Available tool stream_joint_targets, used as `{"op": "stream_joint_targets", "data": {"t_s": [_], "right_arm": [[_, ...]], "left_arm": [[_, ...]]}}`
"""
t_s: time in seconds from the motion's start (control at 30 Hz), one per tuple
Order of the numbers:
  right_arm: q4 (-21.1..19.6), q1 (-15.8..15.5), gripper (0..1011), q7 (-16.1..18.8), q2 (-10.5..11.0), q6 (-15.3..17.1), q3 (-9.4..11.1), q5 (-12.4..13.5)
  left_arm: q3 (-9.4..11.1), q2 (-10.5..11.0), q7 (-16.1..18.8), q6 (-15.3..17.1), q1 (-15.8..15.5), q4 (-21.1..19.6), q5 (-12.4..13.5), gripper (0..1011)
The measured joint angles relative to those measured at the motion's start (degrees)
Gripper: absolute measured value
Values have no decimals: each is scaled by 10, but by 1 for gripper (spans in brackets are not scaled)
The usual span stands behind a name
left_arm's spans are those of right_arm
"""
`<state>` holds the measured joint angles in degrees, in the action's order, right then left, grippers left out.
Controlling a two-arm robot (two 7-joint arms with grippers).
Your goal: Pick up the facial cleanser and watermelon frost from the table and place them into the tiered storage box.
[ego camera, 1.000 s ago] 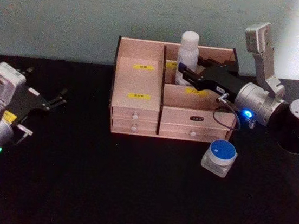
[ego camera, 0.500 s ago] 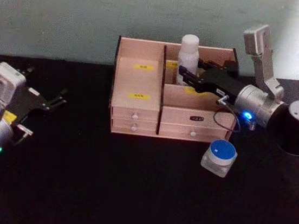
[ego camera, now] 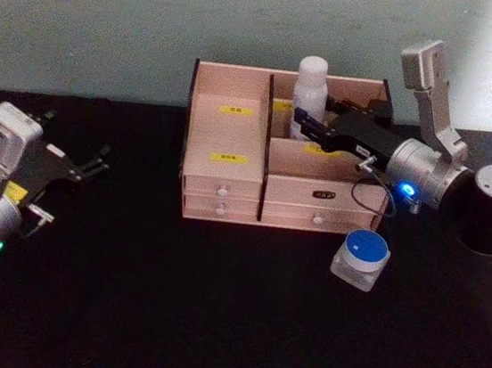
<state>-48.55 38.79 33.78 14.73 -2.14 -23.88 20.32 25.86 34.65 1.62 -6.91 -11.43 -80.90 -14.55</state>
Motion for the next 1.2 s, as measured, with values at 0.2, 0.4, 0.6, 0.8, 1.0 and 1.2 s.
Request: {"op": "stream_joint_targets", "data": {"t_s": [0.2,0.4,0.6,0.8,1.0,1.2], "right_arm": [[0,0,750,0,0,0,0,0],[0,0,925,0,0,0,0,1],[-16,-7,1003,-3,4,1,2,1],[-82,-37,1002,-15,24,8,14,7],[-182,-91,1003,-30,59,34,33,25],[-280,-156,1002,-42,102,65,47,45]], "left_arm": [[0,0,0,0,0,0,0,1001],[0,0,0,0,0,0,0,1001],[0,0,0,0,0,0,0,1001],[0,0,0,0,0,0,0,1001],[0,0,0,0,0,0,0,1001],[0,0,0,0,0,0,0,1001]]}}
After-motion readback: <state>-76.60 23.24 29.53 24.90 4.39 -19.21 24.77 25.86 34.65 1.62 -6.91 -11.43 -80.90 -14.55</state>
